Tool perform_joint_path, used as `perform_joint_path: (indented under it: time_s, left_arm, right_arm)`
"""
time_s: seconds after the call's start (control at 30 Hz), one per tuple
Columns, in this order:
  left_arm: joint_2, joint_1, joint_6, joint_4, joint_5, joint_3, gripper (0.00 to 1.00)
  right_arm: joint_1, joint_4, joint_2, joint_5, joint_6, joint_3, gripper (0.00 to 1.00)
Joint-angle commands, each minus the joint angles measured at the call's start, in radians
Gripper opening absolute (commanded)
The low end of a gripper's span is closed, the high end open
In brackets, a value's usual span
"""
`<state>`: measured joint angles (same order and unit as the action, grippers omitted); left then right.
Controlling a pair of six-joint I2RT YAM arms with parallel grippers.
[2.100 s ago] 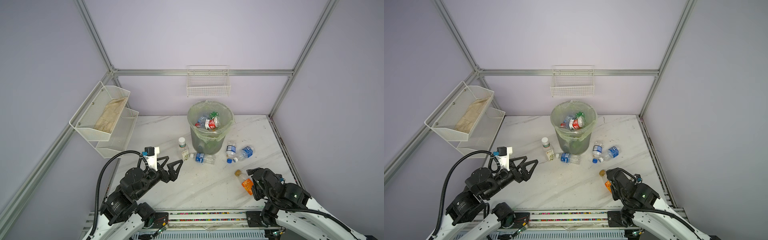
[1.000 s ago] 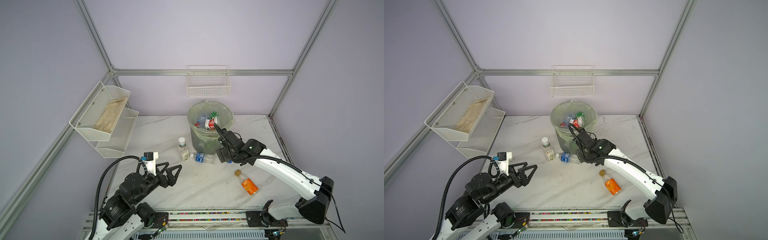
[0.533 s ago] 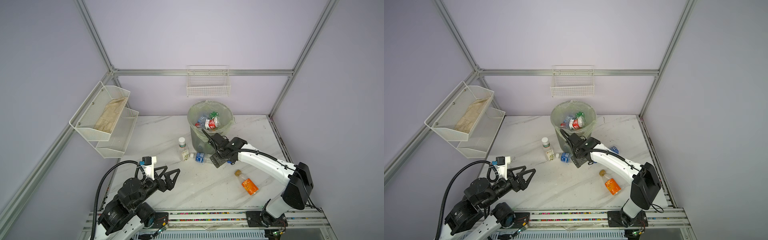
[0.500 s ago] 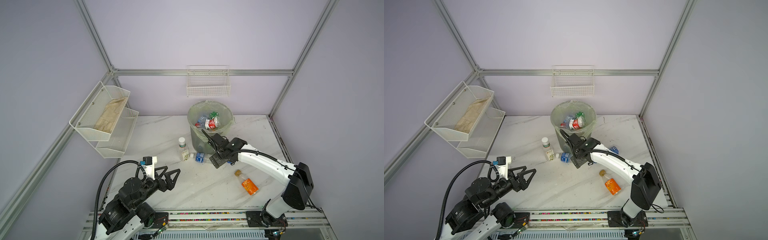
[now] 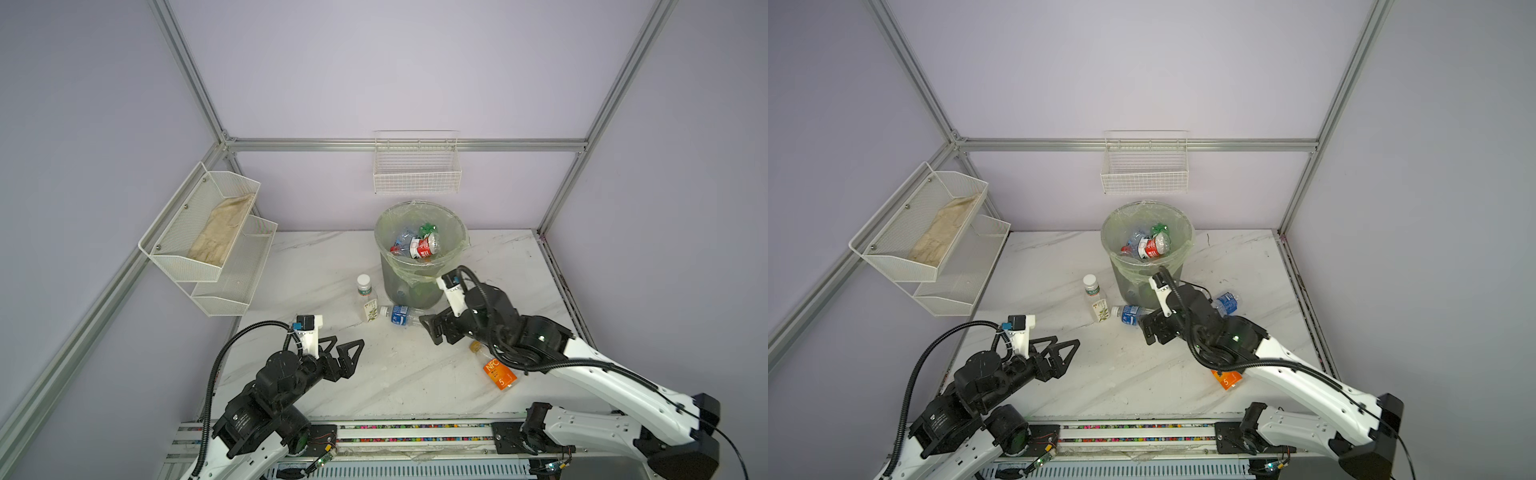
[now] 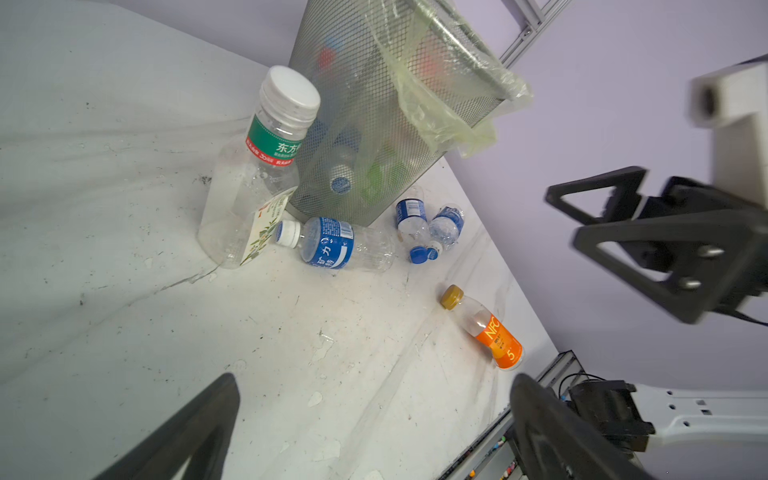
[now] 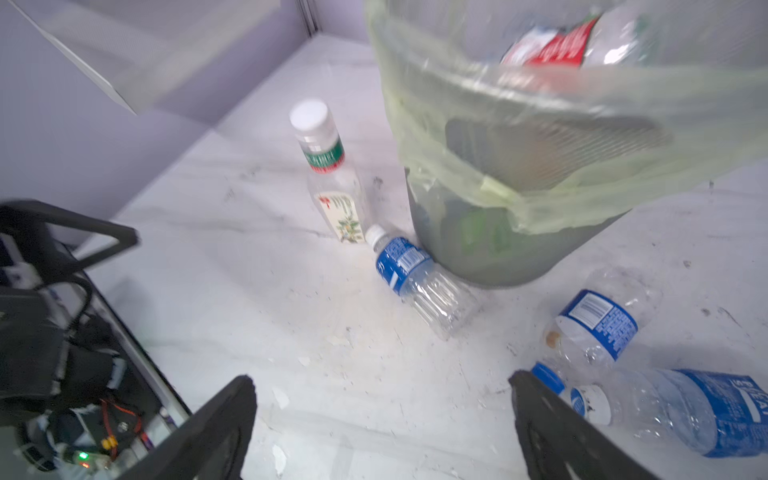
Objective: Throw the plastic bottles in the bin
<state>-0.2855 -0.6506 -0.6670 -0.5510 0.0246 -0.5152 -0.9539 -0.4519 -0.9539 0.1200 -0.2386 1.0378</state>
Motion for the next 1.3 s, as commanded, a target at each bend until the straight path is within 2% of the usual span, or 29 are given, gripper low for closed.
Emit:
perform_joint_path:
  time_s: [0.0, 0.1, 0.3, 0.4, 0.57, 0.73, 0.97, 1.27]
  left_arm:
    - [-0.050, -0.004, 0.066, 0.162, 0.093, 0.059, 1.00]
    - [-0.141, -0.004, 0.115, 0.318, 0.150, 0.089, 1.00]
    - [-0.337, -0.003, 0.233, 0.701, 0.219, 0.148, 1.00]
    - [-0.458, -0.001, 0.290, 0.806, 0.276, 0.125, 1.00]
    - [-0.656, 0.009, 0.344, 0.802, 0.343, -0.001, 1.00]
    - [-0.777, 0.042, 0.384, 0.823, 0.356, -0.069, 0.97]
    - [-0.856, 0.084, 0.401, 0.864, 0.339, -0.119, 0.96]
    - [-0.954, 0.095, 0.425, 0.882, 0.313, -0.201, 0.93]
  right_arm:
    - [-0.002, 0.160, 0.114, -0.061, -0.109, -0.102, 0.98]
    - [-0.003, 0.173, 0.181, -0.075, -0.143, -0.158, 0.97]
    - [-0.002, 0.171, 0.221, -0.079, -0.196, -0.228, 0.97]
    - [-0.003, 0.200, 0.245, -0.096, -0.226, -0.269, 0.97]
    - [-0.002, 0.262, 0.311, -0.118, -0.286, -0.347, 0.98]
    - [-0.002, 0.261, 0.359, -0.122, -0.328, -0.399, 0.97]
    - [-0.002, 0.222, 0.419, -0.125, -0.357, -0.418, 0.97]
    - [-0.002, 0.205, 0.445, -0.122, -0.373, -0.422, 0.97]
